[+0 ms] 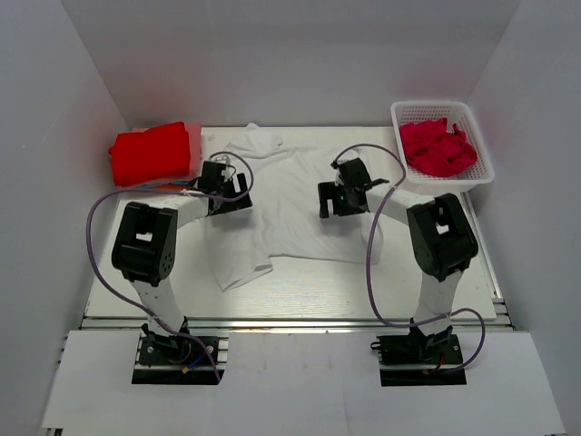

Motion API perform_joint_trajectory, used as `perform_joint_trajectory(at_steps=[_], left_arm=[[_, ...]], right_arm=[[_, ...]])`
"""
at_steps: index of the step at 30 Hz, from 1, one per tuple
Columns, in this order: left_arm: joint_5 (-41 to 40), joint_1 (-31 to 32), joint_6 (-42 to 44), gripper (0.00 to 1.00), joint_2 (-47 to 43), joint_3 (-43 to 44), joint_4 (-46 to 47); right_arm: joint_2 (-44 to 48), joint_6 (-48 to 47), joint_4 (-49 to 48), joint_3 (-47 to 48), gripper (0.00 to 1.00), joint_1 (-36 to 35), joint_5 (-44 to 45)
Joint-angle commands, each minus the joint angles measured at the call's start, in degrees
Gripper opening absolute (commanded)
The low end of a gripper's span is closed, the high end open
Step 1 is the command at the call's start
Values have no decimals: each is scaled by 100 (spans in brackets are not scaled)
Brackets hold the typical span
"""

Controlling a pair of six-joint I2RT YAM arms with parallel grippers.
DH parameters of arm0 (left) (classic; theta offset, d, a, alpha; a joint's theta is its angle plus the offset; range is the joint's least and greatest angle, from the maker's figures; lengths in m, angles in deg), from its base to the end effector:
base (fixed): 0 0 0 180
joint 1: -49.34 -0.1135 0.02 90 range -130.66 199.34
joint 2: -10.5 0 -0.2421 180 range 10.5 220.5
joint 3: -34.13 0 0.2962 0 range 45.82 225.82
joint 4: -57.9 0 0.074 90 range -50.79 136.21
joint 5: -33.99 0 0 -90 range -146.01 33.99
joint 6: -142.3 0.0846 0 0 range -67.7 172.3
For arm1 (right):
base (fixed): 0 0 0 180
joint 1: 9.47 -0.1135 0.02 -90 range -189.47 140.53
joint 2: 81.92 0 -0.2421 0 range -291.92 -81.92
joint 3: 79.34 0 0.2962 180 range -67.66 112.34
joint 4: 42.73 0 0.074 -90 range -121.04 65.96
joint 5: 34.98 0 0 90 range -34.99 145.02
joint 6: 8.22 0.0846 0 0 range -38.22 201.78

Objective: Fold and stack the t-shirts
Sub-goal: Flatten out the tshirt

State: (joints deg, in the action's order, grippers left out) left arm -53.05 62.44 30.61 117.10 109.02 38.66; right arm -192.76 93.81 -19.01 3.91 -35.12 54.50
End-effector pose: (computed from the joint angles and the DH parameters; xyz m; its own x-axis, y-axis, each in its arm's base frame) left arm 0.4285 -0.1042 0.0667 -0.7982 -0.1932 -0.5706 -0.0398 0.9620 -0.2701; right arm 0.4214 0.2032 0.0788 -0.7795 -0.1431 -0.6099 -0.2817 0.9496 0.1372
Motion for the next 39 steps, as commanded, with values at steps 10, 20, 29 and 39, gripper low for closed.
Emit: perform_joint_trajectory(at_steps=[10, 20, 29, 39], left_arm=[[-1104, 51, -766, 100, -2731, -2066, -1433], [-1175, 52, -257, 100, -2339, -873, -467], [-709, -1, -133, 100, -318, 17, -150], [-1174, -53, -133, 100, 36, -149, -264]], right_arm=[[2058, 63, 510, -2227, 90, -739, -1504], [1945, -43, 862, -786, 90, -784, 1110], [838, -34, 986, -170, 90, -292, 2416], [37, -140, 783, 200, 90, 209, 2188]])
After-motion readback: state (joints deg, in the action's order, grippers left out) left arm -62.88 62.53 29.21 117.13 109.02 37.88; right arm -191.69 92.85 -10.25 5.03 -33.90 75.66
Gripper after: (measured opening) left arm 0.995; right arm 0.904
